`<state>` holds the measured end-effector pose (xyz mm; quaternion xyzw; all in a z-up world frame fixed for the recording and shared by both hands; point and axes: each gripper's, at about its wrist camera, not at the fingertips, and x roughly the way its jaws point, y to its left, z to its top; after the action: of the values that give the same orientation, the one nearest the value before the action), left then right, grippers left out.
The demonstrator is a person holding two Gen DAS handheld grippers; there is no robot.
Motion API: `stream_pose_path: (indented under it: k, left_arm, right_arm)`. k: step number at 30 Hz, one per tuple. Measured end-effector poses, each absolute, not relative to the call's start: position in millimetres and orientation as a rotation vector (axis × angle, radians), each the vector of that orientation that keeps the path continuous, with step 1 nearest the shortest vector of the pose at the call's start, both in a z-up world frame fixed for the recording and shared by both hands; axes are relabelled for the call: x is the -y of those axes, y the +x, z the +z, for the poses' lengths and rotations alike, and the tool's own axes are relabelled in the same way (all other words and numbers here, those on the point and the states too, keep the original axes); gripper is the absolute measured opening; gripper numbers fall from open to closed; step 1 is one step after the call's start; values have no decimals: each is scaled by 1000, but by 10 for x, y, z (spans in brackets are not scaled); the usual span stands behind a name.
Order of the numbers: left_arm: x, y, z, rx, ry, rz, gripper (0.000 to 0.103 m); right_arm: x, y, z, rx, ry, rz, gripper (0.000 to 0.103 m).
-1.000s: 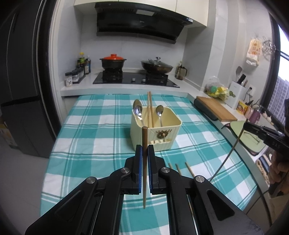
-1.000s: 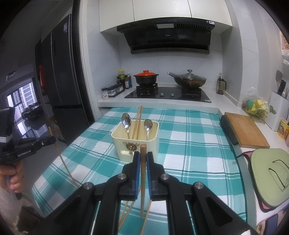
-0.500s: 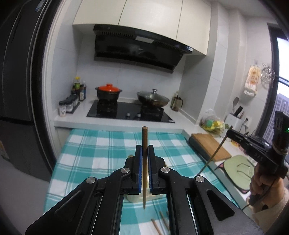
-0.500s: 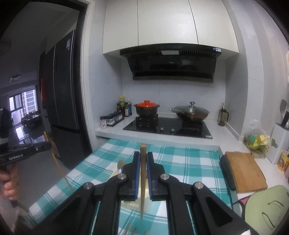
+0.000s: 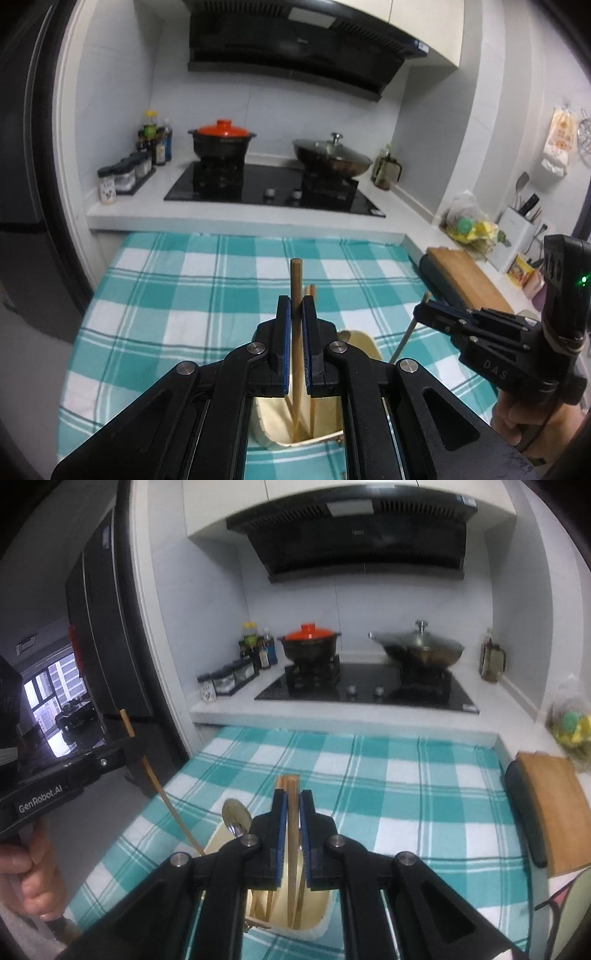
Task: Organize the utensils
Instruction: 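Insert the left tool's chopstick into the caddy while the right tool inserts its chopstick, then move both open tools back over the remaining chopsticks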
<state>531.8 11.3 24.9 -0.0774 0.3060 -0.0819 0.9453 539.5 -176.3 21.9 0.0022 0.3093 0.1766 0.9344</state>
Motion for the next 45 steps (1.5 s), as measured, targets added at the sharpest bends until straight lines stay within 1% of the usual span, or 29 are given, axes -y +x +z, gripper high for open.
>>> stream_pose_path:
  k: [4,7,9,11,12,13,14,15,17,18,20,22,26,29,32,35,37,41,42,45]
  left_arm:
    - [-102,5479,-79,-706,-159,-150,4]
    - [-69,5540,-233,-742,-151,-145,4]
    - [-94,5558,-287,-752,-161,-124,5]
    - [-155,5492,-266,-748,-185,-117,12]
    - [-195,5433,-233,-743,-193,-115,18]
    - [-234,5340,-186,-733,-191,-115,26]
    - [-269,5225,-127,-723,-179,-114,33]
    - [-304,5110,-70,-715,-159,-112,36]
    - [-375,4797,41,-708,-107,-115,45]
    - [-412,4646,87,-709,-82,-121,47]
    - [-474,4267,158,-712,-29,-143,59]
    - [-497,3867,181,-724,41,-173,65]
    - [-432,3091,5,-727,162,-191,76]
    - [-345,2569,-343,-752,151,-188,77]
    - [-221,2174,-786,-771,48,-156,77]
    - [-110,2055,-1129,-833,-100,-148,77]
    - [-30,2012,-1292,-886,-139,-138,77]
    - [111,1954,-1391,-909,-97,-147,77]
    - [131,1953,-1394,-906,-89,-145,77]
    - [127,1972,-1359,-893,-112,-135,77]
  right_arm:
    - [1798,5622,-104,-728,25,315,7]
    - [1833,5703,-178,-731,32,282,8]
    - [1847,5771,-201,-744,32,271,11]
    - [1846,5804,-192,-745,22,250,11]
    - [1853,5785,-169,-744,22,241,15]
    - [1868,5782,-147,-741,30,240,23]
    - [1895,5730,-97,-735,41,242,26]
    - [1921,5641,-21,-722,46,247,27]
    - [1964,5470,130,-700,27,254,27]
    - [1991,5338,221,-689,17,262,27]
    - [2065,5040,385,-676,2,282,28]
    - [2141,4685,510,-668,-24,304,37]
    - [2234,3929,564,-648,-152,318,38]
    - [2280,3355,376,-633,-253,285,38]
    - [2316,2817,8,-641,-265,262,38]
    - [2324,2341,-493,-653,-224,208,38]
    - [2307,2093,-867,-695,-160,157,38]
    - [2258,1810,-1384,-808,-42,176,38]
    - [2246,1786,-1439,-832,-35,197,38]
    - [2227,1720,-1467,-821,-55,186,38]
